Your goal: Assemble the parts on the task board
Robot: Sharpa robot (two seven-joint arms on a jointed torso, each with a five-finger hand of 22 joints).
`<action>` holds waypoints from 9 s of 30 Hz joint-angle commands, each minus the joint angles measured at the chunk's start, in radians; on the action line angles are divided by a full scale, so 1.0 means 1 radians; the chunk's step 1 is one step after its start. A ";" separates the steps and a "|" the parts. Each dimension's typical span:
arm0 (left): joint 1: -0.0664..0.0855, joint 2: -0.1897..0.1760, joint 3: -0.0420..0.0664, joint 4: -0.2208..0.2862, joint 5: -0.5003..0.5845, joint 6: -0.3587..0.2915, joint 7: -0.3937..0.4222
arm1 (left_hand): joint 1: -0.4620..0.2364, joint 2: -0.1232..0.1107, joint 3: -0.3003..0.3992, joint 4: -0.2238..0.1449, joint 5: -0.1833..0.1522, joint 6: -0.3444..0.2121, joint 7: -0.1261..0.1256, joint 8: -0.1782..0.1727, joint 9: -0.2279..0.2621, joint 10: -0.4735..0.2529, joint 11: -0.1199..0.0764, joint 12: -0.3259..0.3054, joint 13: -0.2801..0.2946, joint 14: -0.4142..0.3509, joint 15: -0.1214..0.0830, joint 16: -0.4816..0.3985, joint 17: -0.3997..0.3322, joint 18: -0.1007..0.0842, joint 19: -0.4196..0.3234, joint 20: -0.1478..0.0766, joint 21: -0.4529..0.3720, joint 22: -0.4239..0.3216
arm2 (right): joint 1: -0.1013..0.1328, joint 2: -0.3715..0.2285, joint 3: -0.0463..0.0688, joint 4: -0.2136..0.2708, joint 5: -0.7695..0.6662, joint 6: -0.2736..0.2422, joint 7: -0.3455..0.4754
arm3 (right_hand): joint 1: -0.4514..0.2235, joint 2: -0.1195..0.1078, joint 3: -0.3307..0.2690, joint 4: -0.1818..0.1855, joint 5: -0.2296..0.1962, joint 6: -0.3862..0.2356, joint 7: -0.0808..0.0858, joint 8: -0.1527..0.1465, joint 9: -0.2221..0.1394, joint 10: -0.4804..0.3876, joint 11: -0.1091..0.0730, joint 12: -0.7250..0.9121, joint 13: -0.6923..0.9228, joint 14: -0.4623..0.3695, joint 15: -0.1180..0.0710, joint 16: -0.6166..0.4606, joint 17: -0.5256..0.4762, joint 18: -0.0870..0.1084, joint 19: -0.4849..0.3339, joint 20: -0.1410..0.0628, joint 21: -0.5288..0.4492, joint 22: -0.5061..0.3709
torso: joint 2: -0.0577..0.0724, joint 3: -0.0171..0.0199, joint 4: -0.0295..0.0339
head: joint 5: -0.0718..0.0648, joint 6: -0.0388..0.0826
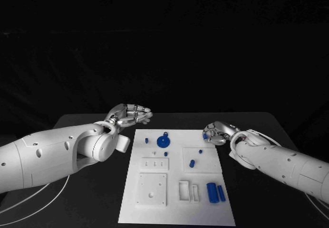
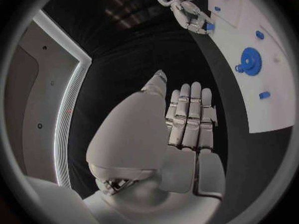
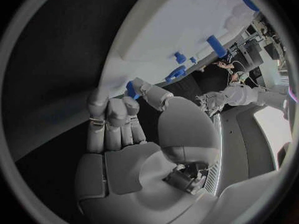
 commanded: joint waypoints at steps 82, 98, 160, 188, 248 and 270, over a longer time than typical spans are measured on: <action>0.001 0.175 -0.003 -0.076 -0.464 0.172 -0.548 | -0.445 -0.054 0.146 -0.006 0.095 0.172 -0.062 0.002 0.046 0.179 -0.104 0.125 0.234 0.087 -0.104 0.308 0.100 -0.023 0.087 -0.103 0.078 0.082 | 0.085 0.089 0.003 0.441 -0.367 0.047 -0.457 | -0.054 -0.107 -0.023 0.101 -0.005 0.180 -0.018 0.024 0.031 0.090 -0.036 0.044 0.054 0.012 -0.025 -0.006 0.000 0.054 0.032 -0.007 0.003 0.006 | -0.032 -0.0022 -0.0112 | 0.026 0.005; 0.001 0.173 -0.003 -0.076 -0.432 0.167 -0.541 | -0.374 0.007 0.097 -0.007 0.156 0.177 -0.063 -0.004 0.053 0.166 -0.105 0.141 0.255 0.082 -0.104 0.318 0.092 -0.028 0.081 -0.103 0.071 0.085 | 0.085 0.095 0.003 0.442 -0.368 0.063 -0.457 | -0.054 -0.109 -0.023 0.105 -0.005 0.180 -0.018 0.024 0.031 0.090 -0.036 0.044 0.055 0.012 -0.024 -0.006 0.000 0.054 0.032 -0.007 0.003 0.006 | -0.032 -0.0033 -0.0112 | 0.024 0.006; 0.001 0.158 -0.003 -0.090 -0.202 0.223 -0.550 | -0.618 0.147 0.382 -0.578 0.344 0.202 -0.070 -0.019 0.093 0.122 -0.093 0.154 0.286 0.043 -0.079 0.324 0.053 -0.046 0.029 -0.076 0.043 0.131 | 0.084 0.087 0.000 0.427 -0.357 0.080 -0.436 | -0.043 -0.108 -0.018 0.109 -0.005 0.180 -0.018 0.022 0.032 0.091 -0.036 0.044 0.058 0.012 -0.024 -0.007 0.000 0.054 0.031 -0.008 0.002 0.006 | -0.033 -0.0030 -0.0105 | 0.024 -0.002; 0.000 0.151 -0.003 -0.091 -0.273 0.238 -0.556 | -0.660 0.177 0.379 -0.572 0.185 0.230 -0.079 -0.013 0.107 0.141 -0.122 0.271 0.359 0.062 -0.112 0.441 0.104 -0.046 0.053 -0.096 0.065 0.165 | 0.084 0.075 -0.001 0.421 -0.341 0.084 -0.411 | -0.040 -0.109 -0.019 0.109 -0.005 0.179 -0.018 0.022 0.033 0.089 -0.036 0.042 0.057 0.011 -0.024 -0.008 -0.001 0.054 0.030 -0.007 0.001 0.007 | -0.032 -0.0033 -0.0105 | 0.025 -0.004; -0.008 0.066 -0.034 -0.021 -0.586 0.131 -0.583 | -0.661 0.150 0.371 -0.573 0.186 0.336 -0.136 0.007 0.186 0.096 -0.210 0.817 0.550 0.093 -0.239 0.874 0.125 -0.038 0.187 -0.227 0.324 0.255 | 0.080 -0.163 -0.002 0.444 -0.081 -0.070 -0.212 | -0.048 -0.154 -0.190 0.089 0.040 -0.012 0.053 -0.081 -0.002 -0.050 0.032 -0.029 -0.005 -0.033 0.037 -0.037 -0.001 0.054 -0.028 -0.003 -0.040 0.007 | -0.034 -0.0022 -0.0106 | 0.032 -0.012; -0.059 0.061 -0.035 0.037 -0.854 0.016 -0.677 | -0.671 0.140 0.380 -0.567 0.208 0.375 -0.165 0.008 0.190 0.172 -0.243 1.030 0.641 0.208 -0.336 1.026 0.124 -0.004 0.324 -0.296 0.471 0.250 | 0.080 -0.201 -0.001 0.466 -0.053 -0.060 -0.211 | -0.045 -0.147 -0.201 0.095 0.087 -0.008 0.052 -0.079 -0.001 -0.051 0.030 -0.023 -0.015 -0.033 0.036 -0.038 0.000 0.054 -0.026 -0.002 -0.042 0.009 | -0.031 -0.0025 -0.0116 | 0.044 -0.042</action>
